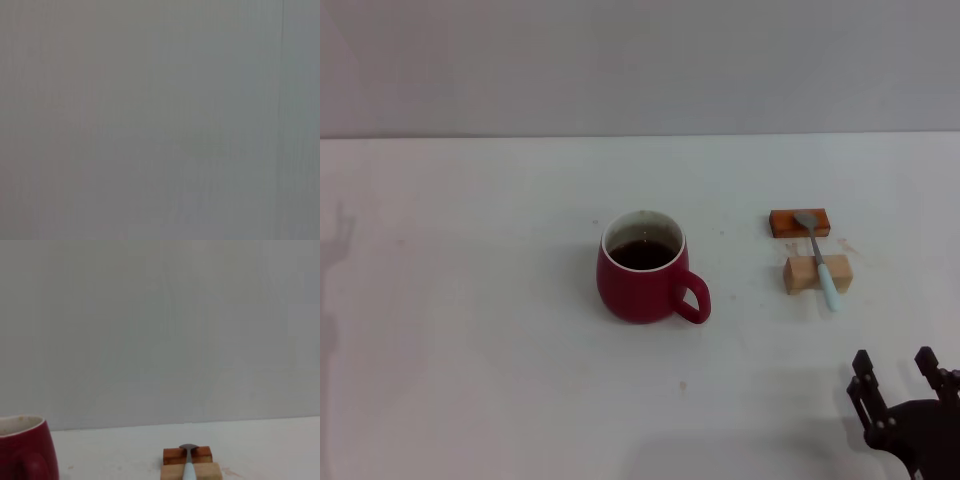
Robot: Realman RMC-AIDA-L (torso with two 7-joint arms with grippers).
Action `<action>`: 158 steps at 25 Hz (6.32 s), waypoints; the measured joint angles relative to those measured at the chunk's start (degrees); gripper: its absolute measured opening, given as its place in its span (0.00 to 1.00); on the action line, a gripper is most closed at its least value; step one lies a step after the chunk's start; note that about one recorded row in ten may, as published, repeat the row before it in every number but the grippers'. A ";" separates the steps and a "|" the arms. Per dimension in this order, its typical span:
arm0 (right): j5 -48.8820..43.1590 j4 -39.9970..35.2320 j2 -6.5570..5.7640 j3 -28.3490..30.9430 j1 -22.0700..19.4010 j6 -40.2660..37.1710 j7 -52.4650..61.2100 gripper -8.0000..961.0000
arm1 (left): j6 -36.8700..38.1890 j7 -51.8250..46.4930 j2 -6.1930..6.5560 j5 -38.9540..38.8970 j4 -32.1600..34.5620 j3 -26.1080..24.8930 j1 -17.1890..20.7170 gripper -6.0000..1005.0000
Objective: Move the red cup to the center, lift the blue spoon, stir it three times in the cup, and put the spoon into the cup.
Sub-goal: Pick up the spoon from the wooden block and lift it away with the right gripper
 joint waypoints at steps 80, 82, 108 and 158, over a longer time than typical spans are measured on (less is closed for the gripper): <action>6.33 -7.41 0.90 5.31 17.68 16.56 2.16 0.50 | 1.30 -0.30 0.12 0.63 2.33 -0.34 -4.43 0.86; 6.33 -7.33 0.89 5.31 17.65 16.54 2.17 0.48 | 1.35 -0.34 0.11 0.63 2.32 -0.34 -4.34 0.86; 6.33 -7.79 0.68 6.03 18.34 16.72 2.89 0.40 | 2.46 -0.53 -0.09 0.54 1.93 -0.34 -3.83 0.86; 6.33 -7.74 0.52 6.72 18.02 16.99 2.96 0.24 | 3.08 -0.71 -0.09 0.19 1.79 -0.34 -3.67 0.86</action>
